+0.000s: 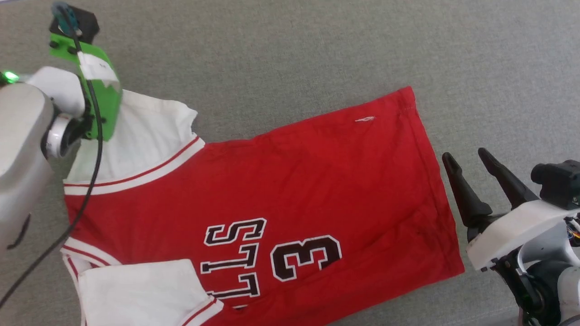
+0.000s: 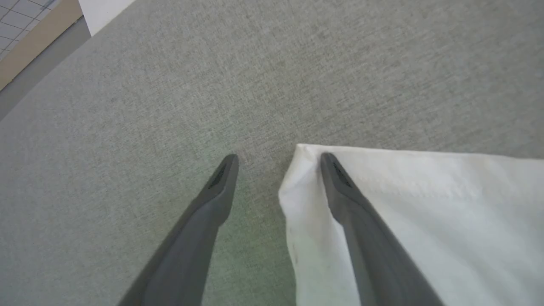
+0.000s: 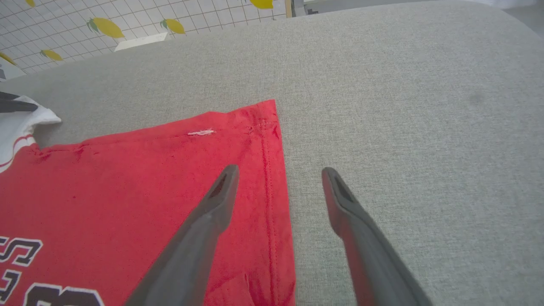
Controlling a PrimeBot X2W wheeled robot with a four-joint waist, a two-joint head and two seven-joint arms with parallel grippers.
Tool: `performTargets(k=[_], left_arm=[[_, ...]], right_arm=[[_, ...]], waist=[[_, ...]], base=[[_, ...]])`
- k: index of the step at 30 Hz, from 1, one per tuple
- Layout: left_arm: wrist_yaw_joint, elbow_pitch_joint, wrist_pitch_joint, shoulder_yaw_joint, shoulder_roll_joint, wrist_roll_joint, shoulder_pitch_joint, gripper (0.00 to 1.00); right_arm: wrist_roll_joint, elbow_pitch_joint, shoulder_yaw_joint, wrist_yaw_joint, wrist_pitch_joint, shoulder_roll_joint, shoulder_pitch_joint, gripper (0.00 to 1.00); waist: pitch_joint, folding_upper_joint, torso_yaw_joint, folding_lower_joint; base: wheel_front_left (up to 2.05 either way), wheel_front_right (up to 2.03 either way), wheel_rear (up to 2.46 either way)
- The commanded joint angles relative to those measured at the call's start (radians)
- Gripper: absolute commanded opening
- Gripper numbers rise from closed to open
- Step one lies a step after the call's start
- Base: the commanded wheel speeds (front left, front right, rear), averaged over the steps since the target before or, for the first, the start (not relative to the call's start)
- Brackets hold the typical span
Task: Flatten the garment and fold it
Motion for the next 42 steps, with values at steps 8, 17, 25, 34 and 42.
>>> performTargets(k=[8,17,25,34,42], left_arm=[[-0.018,0.013,0.111,-0.025,0.005,-0.054,0.019,1.0],[0.0,-0.031,0.071,0.002,-0.006,-0.099,0.065,0.0],[0.008,-0.062,-0.086,0.011,-0.056,-0.071,0.091,0.0],[0.039,-0.18,-0.183,0.024,-0.079,-0.057,0.12,0.0],[0.084,-0.319,-0.203,0.017,-0.083,-0.037,0.141,0.0]], right_arm=[[-0.013,-0.013,-0.002,-0.001,-0.007,0.012,-0.003,1.0],[-0.021,-0.008,-0.021,-0.001,0.01,-0.002,-0.015,1.0],[0.008,-0.014,-0.021,-0.001,0.142,-0.132,-0.054,1.0],[0.092,0.123,0.047,-0.001,0.457,-0.319,-0.251,1.0],[0.068,0.337,0.203,-0.001,0.534,-0.411,-0.468,1.0]], waist=[[0.029,-0.0001,-0.002,-0.0001],[0.0,-0.0001,0.028,-0.0001],[-0.072,-0.0001,0.106,-0.0001],[-0.07,-0.0001,0.198,-0.0001],[-0.023,-0.0001,0.258,-0.0001]], base=[[0.0,0.0,0.0],[0.0,0.0,0.0],[0.0,0.0,0.0],[0.0,0.0,0.0],[0.0,0.0,0.0]])
